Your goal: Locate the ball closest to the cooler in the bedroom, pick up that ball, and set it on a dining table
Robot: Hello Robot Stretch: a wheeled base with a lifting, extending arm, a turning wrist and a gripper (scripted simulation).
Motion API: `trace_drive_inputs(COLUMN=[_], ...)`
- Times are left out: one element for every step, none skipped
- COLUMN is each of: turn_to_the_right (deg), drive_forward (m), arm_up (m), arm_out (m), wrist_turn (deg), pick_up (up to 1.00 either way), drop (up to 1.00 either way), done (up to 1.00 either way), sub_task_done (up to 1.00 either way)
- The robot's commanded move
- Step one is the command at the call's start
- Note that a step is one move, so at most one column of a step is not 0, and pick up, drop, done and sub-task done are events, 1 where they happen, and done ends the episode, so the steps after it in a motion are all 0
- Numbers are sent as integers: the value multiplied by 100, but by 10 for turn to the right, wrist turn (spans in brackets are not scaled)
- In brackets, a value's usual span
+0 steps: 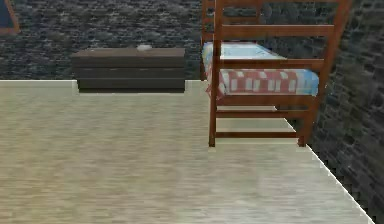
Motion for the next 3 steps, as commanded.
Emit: trace_drive_inputs(turn_to_the_right=[-450, -450, -450], drive_forward=[0, 0, 0], arm_up=[0, 0, 0], arm_out=[0, 0, 0], wrist_turn=[0, 0, 0], pick_up=[0, 0, 0], drop=[0, 0, 0], done=[0, 0, 0], sub_task_done=[0, 0, 0])
